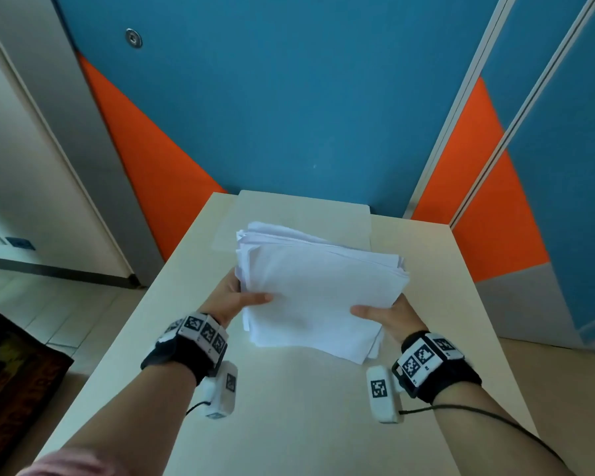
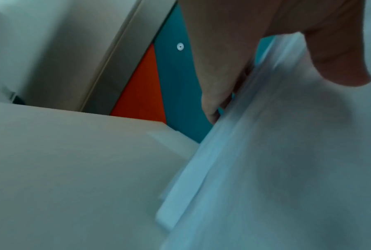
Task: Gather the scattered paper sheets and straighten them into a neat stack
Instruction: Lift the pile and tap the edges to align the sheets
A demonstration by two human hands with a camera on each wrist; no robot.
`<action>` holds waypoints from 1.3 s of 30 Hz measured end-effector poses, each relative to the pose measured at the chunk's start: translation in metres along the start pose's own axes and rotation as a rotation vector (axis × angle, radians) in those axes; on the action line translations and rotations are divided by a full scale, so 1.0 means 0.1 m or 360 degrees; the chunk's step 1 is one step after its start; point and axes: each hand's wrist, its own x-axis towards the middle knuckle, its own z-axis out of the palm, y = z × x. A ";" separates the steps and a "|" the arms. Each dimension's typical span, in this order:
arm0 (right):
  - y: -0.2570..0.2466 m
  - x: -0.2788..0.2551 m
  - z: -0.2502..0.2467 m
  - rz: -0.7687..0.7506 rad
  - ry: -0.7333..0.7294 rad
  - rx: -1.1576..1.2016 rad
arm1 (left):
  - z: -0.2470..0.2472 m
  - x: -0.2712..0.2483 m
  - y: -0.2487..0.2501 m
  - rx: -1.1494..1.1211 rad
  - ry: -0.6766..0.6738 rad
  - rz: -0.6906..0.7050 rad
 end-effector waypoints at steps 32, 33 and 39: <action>-0.03 -0.17 0.32 0.0120 0.0292 0.0434 | 0.27 -0.10 -0.18 -0.0716 0.0102 -0.0267; -0.05 -0.15 0.30 0.0098 0.0343 0.0377 | 0.22 -0.13 -0.19 -0.0718 0.0100 -0.0242; -0.16 -0.22 -0.03 0.0028 0.0252 -0.0009 | -0.52 -0.25 -0.06 -0.0390 0.0026 -0.0101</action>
